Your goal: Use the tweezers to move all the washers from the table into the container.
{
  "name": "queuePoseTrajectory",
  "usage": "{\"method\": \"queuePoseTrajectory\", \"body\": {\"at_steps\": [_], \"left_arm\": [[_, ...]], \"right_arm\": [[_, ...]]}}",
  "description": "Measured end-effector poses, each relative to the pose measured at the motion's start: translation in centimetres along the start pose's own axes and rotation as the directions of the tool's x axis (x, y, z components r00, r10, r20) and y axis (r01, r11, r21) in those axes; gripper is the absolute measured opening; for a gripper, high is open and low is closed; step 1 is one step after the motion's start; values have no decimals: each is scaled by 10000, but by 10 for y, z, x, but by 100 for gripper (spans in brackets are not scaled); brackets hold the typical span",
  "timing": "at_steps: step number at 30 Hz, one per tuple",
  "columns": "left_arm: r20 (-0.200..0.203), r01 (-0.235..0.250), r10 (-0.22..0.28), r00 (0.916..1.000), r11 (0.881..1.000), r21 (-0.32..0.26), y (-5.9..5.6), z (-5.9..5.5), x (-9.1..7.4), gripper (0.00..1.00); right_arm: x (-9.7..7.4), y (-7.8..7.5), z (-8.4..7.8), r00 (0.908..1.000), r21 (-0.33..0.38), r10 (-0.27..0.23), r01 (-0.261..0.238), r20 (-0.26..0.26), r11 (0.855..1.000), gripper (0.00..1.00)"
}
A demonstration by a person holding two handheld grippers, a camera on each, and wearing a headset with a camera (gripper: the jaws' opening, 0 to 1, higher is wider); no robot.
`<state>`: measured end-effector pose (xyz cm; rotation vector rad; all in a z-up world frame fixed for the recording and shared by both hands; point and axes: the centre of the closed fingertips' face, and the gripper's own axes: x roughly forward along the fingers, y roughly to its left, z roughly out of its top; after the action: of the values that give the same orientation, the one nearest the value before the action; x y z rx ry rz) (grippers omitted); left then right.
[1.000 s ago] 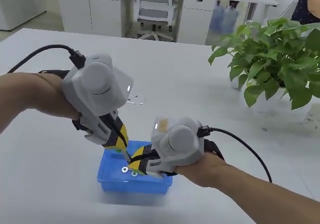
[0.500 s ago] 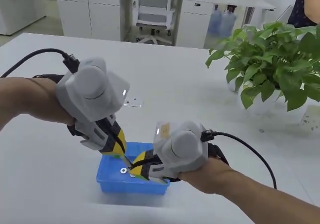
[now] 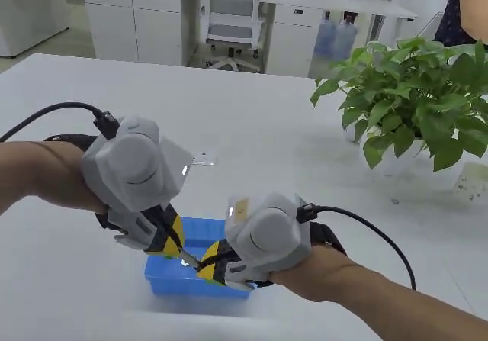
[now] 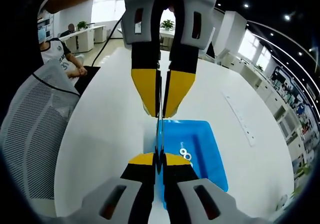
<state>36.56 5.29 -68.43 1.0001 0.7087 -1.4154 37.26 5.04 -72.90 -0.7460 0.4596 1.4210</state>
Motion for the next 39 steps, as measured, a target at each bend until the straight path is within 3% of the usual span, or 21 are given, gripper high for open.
{"method": "queuePoseTrajectory", "body": {"at_steps": [13,29,39], "left_arm": [[165,-89,93,9998,9998,-203,-12,-6,14,7],[205,-26,38,9998,9983,-575,-37,-23,49,7],[313,108,-87,9995,9975,-702,-50,-27,71,7]], "right_arm": [[-4,13,-12,9994,-37,189,-190,-289,9998,5],[5,40,-31,9955,228,671,-657,-662,9976,5],[16,53,-49,9916,199,830,-815,-996,9965,5]]}}
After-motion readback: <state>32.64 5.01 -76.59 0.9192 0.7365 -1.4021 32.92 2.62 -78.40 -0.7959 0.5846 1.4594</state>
